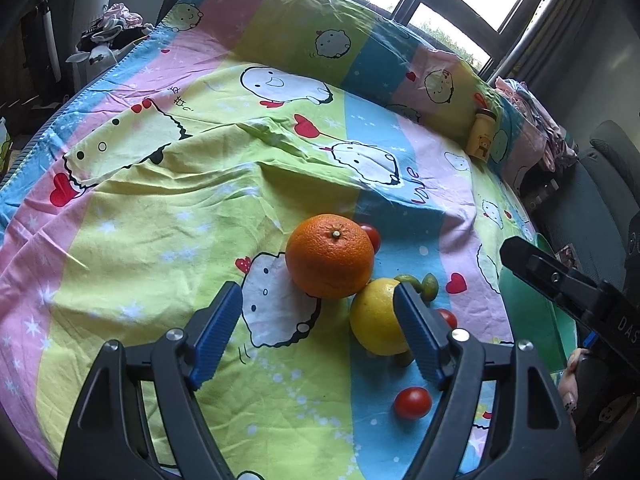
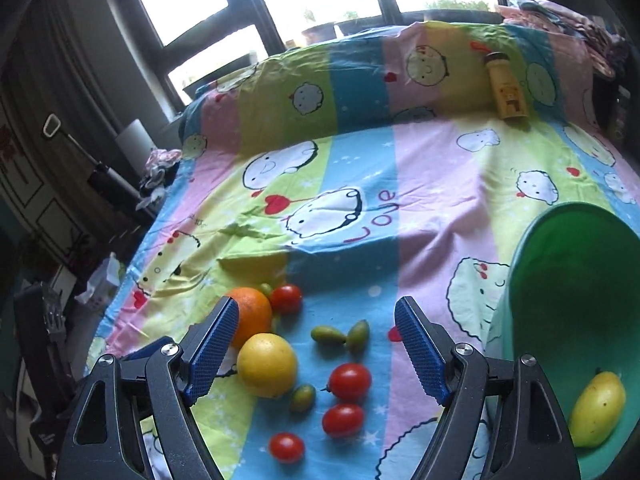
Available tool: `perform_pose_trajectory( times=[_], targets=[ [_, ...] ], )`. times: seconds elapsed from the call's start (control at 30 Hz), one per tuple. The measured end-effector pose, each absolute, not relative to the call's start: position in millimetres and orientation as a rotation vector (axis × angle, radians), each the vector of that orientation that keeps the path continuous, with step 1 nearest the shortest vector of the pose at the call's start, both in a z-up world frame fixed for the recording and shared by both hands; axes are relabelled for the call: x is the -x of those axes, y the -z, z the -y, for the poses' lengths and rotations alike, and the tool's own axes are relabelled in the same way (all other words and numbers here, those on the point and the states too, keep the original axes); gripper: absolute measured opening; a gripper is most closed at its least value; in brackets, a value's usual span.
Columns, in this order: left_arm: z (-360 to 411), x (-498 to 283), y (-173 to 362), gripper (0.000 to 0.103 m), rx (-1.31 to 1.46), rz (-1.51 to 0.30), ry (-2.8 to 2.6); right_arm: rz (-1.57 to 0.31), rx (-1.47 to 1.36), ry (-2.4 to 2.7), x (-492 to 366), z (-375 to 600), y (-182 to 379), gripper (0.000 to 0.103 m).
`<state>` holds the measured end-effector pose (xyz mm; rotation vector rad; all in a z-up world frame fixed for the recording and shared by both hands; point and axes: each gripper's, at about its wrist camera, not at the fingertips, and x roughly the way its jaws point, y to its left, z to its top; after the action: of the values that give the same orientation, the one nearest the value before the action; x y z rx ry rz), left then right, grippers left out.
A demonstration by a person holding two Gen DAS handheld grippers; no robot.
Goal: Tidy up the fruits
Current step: 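Withdraw the right gripper from the basin back to the fruit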
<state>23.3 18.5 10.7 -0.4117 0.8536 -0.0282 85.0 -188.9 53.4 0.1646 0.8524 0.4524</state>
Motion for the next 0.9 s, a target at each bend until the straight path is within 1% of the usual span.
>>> perform_pose_trajectory(
  times=[0.13,0.17,0.23,0.3,0.37,0.47,0.7,0.9],
  targets=[
    [-21,-25,-8,0.078,0.413,-0.863,0.018,-0.893,-0.177,-0.483,-88,184,-45,0.081],
    [-21,-25,-7,0.079,0.413,-0.865,0.016,-0.9,-0.181,-0.487,-89,183,-43,0.084],
    [-22,-26,-7,0.08,0.412,-0.868,0.013,-0.909,-0.187,-0.494,-91,183,-41,0.087],
    [-22,-26,-6,0.081,0.41,-0.87,0.012,-0.914,-0.193,-0.496,-91,183,-39,0.088],
    [-21,-27,-6,0.083,0.41,-0.87,0.012,-0.92,-0.208,-0.507,-93,183,-38,0.093],
    [-21,-27,-5,0.084,0.411,-0.872,0.012,-0.93,-0.221,-0.523,-94,182,-36,0.097],
    [-22,-27,-4,0.089,0.429,-0.871,0.017,-0.943,-0.239,-0.542,-96,181,-34,0.101],
    [-21,-28,-2,0.089,0.416,-0.88,0.013,-0.95,-0.241,-0.541,-96,180,-32,0.102]
  ],
)
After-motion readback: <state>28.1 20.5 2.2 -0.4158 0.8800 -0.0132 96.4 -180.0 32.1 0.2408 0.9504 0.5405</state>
